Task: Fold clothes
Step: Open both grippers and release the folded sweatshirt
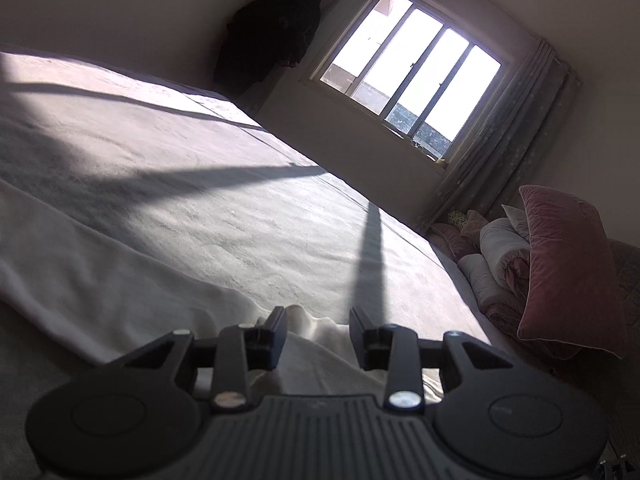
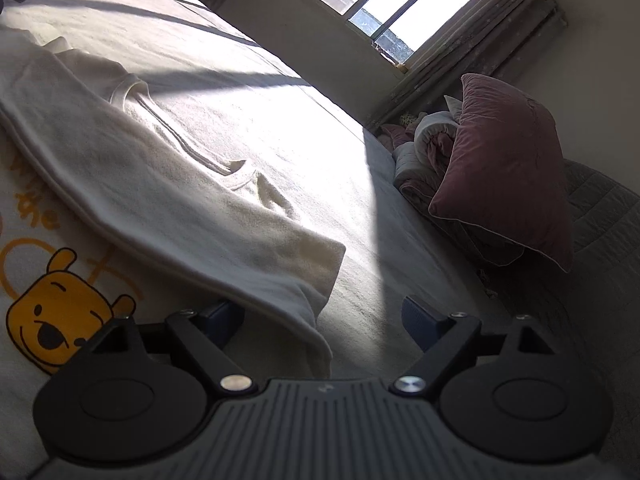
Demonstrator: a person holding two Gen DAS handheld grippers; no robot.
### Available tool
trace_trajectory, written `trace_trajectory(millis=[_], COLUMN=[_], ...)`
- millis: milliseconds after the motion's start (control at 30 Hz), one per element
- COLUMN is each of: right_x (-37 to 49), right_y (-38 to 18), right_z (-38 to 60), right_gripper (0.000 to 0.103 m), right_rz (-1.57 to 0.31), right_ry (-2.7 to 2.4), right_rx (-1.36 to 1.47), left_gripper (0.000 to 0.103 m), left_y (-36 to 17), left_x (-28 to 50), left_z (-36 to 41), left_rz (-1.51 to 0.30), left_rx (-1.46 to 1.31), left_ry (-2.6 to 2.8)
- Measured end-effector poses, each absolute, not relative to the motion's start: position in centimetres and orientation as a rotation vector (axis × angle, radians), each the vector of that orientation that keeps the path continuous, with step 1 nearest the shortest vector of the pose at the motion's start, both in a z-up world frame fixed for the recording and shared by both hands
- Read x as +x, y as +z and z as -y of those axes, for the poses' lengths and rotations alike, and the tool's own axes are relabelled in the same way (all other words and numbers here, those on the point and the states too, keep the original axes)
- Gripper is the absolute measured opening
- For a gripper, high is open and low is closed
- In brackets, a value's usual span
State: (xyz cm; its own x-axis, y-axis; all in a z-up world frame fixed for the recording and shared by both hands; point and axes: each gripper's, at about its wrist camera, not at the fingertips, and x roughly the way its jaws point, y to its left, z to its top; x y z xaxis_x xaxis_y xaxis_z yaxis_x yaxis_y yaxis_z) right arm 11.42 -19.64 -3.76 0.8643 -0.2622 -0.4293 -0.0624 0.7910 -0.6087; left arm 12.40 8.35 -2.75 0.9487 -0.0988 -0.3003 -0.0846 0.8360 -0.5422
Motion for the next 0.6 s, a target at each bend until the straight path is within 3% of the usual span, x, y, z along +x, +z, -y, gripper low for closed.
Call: trace_trajectory(millis=[300,333,400,600], right_x=[10.7,11.2,12.2,13.6], right_y=[-0.6,-1.0,-1.6,-3.1], right_z=[20.7,20.8,21.0,21.1], right_gripper=[0.084,0.076,0.072,0.070], right_rz=[-0.448,-0.466,-0.502,-0.596], right_ry=[0.235,0.223,0.197,0.135], right_rx=[-0.151,-0.129,-0.084,-0.108], left_gripper=[0.034,0.034,0.034,0.035], left_y=[-4.6,-4.7,-4.8,-4.4], left_x=[14.6,14.6,14.6,14.4], left_z=[-6.7,-6.8,-6.8,-6.8], left_rz=[-0.501,-0.505,-0.508,-0.505], left_rx=[-0.530,-0.533,-0.533,-0.544], left_ry=[-0.049,-0.047,-0.044,-0.021])
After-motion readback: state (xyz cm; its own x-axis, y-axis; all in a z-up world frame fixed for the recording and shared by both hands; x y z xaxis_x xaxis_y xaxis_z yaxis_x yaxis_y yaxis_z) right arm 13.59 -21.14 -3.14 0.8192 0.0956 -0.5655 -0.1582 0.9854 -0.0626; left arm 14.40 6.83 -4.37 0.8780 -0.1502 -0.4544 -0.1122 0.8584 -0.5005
